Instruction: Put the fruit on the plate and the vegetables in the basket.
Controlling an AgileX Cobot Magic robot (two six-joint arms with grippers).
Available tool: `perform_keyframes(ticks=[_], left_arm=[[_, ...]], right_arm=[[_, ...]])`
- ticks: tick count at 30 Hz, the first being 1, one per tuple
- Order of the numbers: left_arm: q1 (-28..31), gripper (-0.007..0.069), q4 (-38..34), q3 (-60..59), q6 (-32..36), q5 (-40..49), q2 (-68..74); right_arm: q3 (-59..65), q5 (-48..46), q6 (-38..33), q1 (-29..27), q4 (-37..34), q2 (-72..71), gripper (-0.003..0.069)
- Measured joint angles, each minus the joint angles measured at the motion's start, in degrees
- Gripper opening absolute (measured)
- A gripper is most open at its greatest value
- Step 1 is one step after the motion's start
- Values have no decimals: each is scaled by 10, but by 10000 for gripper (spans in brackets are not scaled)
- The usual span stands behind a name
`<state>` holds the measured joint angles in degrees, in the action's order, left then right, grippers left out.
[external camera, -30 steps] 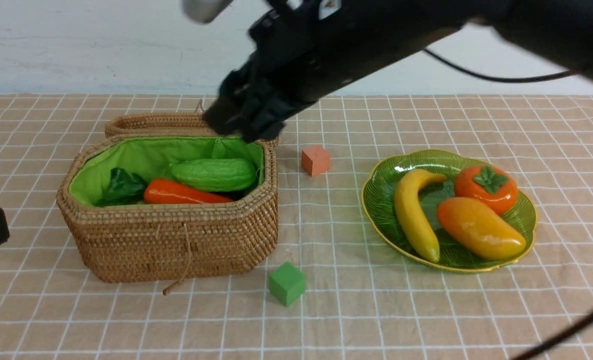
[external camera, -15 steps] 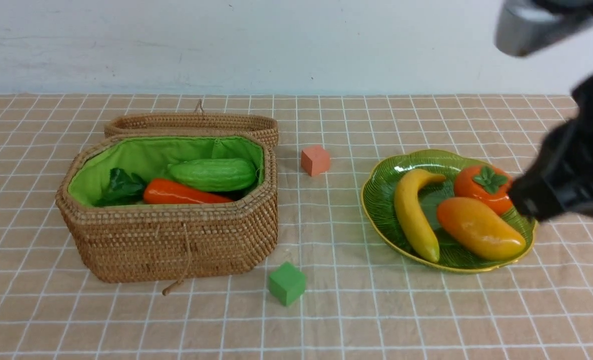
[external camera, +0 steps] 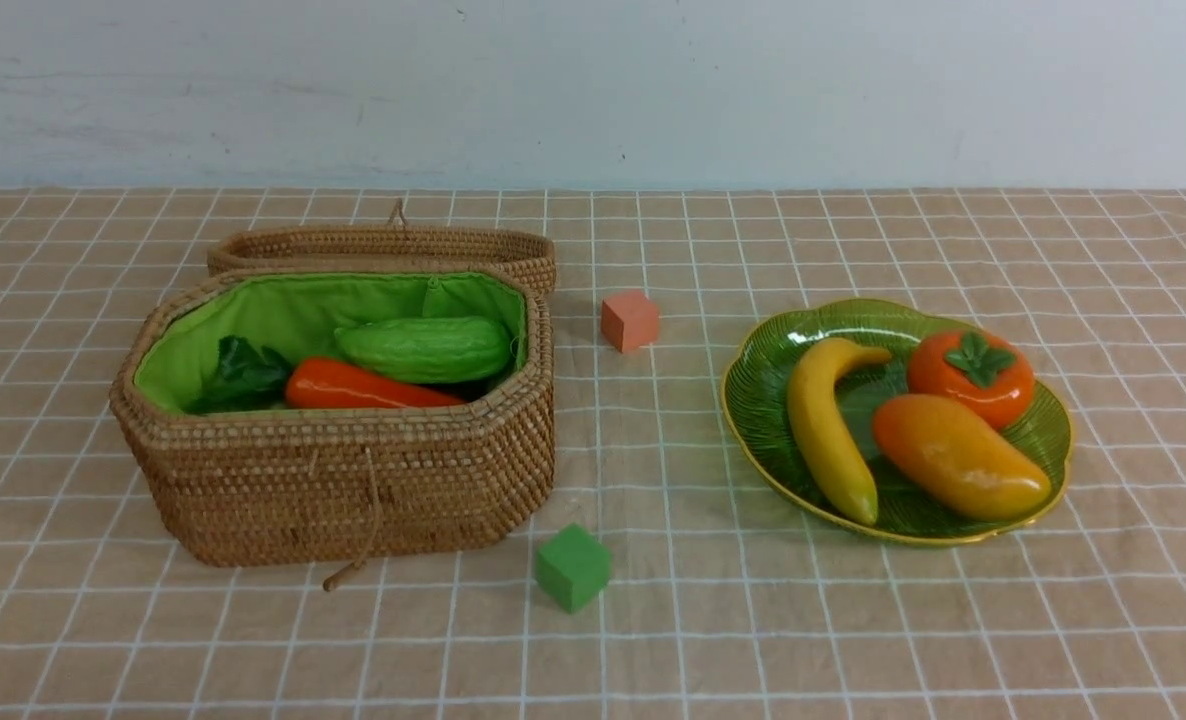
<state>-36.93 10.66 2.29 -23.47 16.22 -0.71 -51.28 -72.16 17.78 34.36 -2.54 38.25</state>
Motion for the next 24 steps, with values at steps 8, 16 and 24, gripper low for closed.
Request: perform_keyframes(ticks=[8, 16, 24], left_arm=[[0, 13, 0, -23, 0, 0, 0], [0, 18, 0, -23, 0, 0, 0], [0, 24, 0, -23, 0, 7, 0]], right_arm=[[2, -2, 0, -25, 2, -71, -3], [152, 216, -124, -213, 18, -188, -8], [514, 540, -171, -316, -2, -361, -8]])
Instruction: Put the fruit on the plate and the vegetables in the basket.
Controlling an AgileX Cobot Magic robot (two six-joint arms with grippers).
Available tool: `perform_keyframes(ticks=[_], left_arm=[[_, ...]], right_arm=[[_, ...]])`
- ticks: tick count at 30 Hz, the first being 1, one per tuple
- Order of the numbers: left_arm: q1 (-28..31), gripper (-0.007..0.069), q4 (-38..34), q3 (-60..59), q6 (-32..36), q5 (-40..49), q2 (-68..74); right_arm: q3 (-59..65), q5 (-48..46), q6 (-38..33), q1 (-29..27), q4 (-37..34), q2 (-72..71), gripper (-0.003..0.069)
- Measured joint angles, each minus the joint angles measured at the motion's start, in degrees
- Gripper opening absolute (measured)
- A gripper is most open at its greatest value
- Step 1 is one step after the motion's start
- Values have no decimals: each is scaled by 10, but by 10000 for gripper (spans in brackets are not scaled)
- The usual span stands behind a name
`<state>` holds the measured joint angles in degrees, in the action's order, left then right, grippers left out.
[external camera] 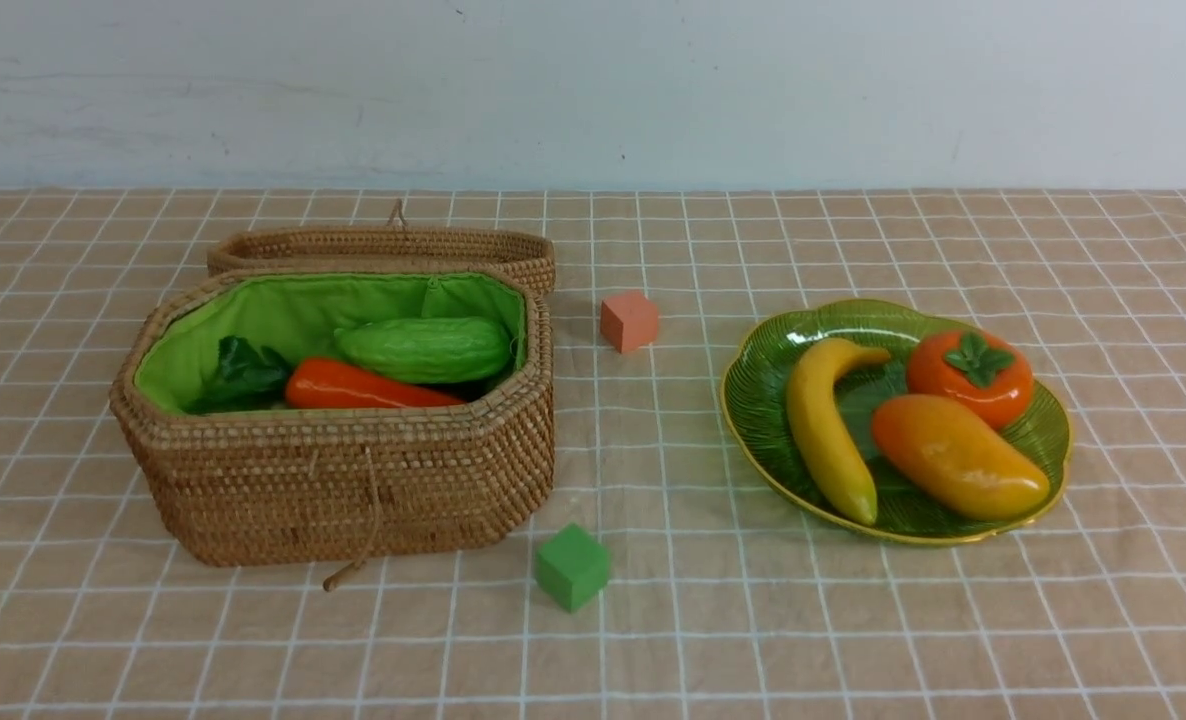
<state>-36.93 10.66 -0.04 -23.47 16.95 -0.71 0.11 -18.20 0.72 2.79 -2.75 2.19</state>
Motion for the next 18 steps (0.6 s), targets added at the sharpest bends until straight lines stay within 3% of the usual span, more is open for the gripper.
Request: perform_keyframes(ticks=[5, 12, 18], left_arm=[[0, 29, 0, 0, 0, 2, 0], [0, 39, 0, 0, 0, 2, 0], [0, 39, 0, -1, 0, 2, 0]], right_arm=[[8, -38, -2, -4, 6, -28, -8], [8, -46, -2, -4, -75, -28, -7], [8, -48, -2, -4, -90, -28, -5]])
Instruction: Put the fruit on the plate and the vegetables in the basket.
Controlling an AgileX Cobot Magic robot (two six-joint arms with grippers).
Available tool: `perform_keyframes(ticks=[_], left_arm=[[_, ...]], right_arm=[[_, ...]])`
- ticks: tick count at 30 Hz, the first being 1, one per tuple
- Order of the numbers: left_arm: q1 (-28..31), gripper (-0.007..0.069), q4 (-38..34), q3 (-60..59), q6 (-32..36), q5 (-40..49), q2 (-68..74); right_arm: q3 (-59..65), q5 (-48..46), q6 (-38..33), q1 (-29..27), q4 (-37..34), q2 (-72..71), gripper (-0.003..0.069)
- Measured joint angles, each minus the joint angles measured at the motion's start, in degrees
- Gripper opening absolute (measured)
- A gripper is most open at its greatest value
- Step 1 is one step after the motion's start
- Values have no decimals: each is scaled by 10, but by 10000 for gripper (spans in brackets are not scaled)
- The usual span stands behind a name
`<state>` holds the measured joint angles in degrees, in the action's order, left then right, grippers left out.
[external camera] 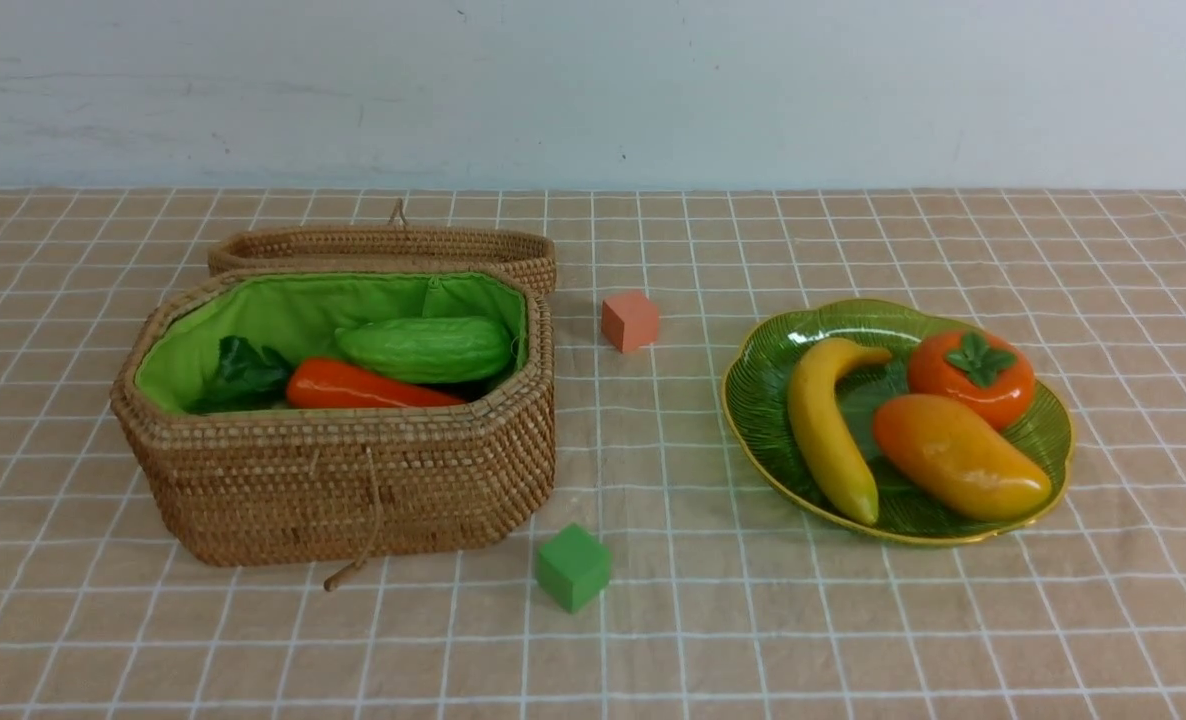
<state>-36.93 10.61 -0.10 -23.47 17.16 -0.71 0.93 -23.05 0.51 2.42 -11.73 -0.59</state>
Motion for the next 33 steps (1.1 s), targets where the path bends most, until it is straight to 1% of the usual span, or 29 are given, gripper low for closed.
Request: perform_keyframes(ticks=[12, 15, 16, 18, 19, 20, 21, 22, 24, 26, 29, 33], left_arm=[[0, 50, 0, 0, 0, 0, 0], [4, 53, 17, 0, 1, -1, 0], [15, 53, 23, 0, 1, -4, 0], [59, 48, 21, 0, 1, -22, 0], [71, 45, 20, 0, 1, -24, 0], [124, 16, -6, 0, 7, -43, 0], [138, 12, -10, 0, 8, -44, 0], [180, -13, -42, 0, 21, -53, 0], [255, -13, -97, -4, 61, -57, 0], [296, -13, -137, -11, 101, -48, 0], [328, -13, -170, -13, 146, 20, 0], [332, -13, -179, -17, 156, 51, 0]], right_arm=[[0, 0, 0, 0, 0, 0, 5], [0, 0, 0, 0, 0, 0, 7], [0, 0, 0, 0, 0, 0, 8], [0, 0, 0, 0, 0, 0, 10], [0, 0, 0, 0, 0, 0, 11], [0, 0, 0, 0, 0, 0, 13], [0, 0, 0, 0, 0, 0, 13], [0, 0, 0, 0, 0, 0, 14], [0, 0, 0, 0, 0, 0, 15], [0, 0, 0, 0, 0, 0, 18], [0, 0, 0, 0, 0, 0, 20], [0, -1, 0, 0, -1, 0, 25]])
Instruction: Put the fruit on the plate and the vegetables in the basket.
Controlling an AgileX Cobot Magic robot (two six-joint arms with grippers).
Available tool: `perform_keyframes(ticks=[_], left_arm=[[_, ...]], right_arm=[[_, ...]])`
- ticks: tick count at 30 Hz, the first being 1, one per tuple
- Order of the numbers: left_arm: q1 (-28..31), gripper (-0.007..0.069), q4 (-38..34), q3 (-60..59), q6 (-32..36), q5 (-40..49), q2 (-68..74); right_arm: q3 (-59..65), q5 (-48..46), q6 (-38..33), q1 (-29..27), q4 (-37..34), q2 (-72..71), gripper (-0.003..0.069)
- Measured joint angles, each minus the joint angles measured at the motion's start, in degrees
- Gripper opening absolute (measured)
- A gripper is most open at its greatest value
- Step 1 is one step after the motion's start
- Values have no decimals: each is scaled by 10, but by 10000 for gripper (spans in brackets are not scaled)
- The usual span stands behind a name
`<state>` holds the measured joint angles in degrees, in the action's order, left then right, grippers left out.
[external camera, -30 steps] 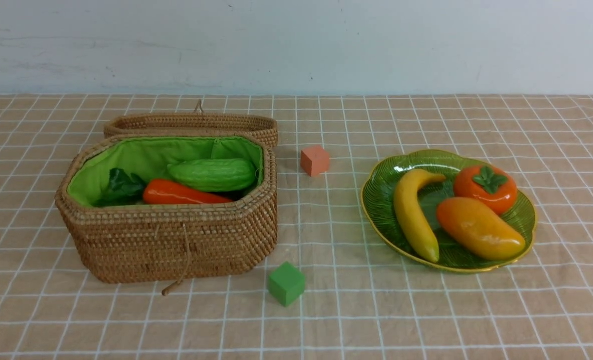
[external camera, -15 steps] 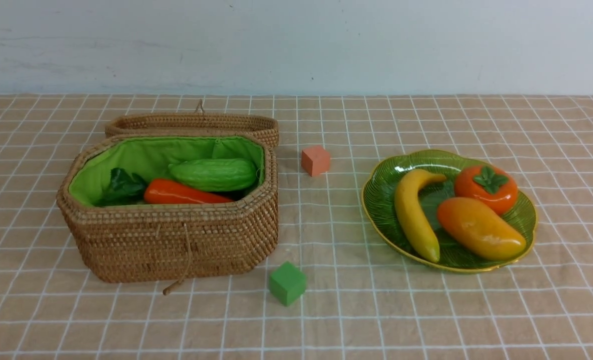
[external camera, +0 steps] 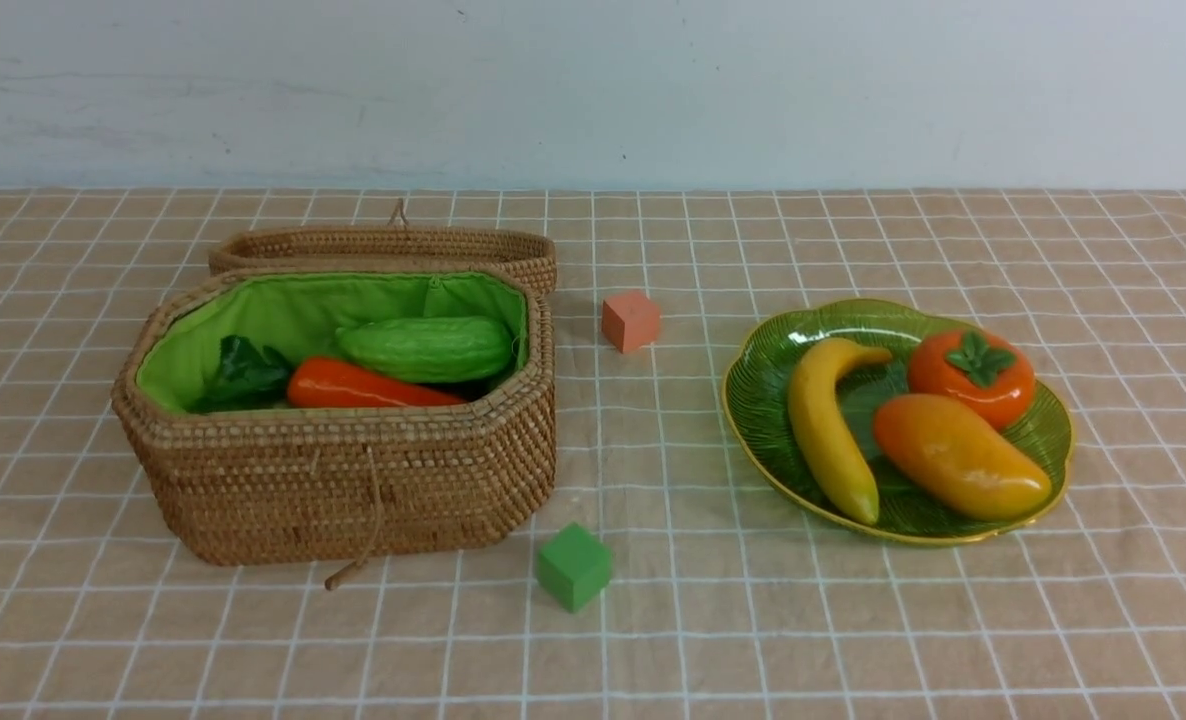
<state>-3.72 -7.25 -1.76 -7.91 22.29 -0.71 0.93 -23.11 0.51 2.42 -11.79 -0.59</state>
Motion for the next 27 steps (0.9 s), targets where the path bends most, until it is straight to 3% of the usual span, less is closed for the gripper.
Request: perform_keyframes(ticks=[27], left_arm=[[0, -13, -4, 0, 3, -2, 0]], right_arm=[[0, -1, 0, -1, -2, 0, 42]])
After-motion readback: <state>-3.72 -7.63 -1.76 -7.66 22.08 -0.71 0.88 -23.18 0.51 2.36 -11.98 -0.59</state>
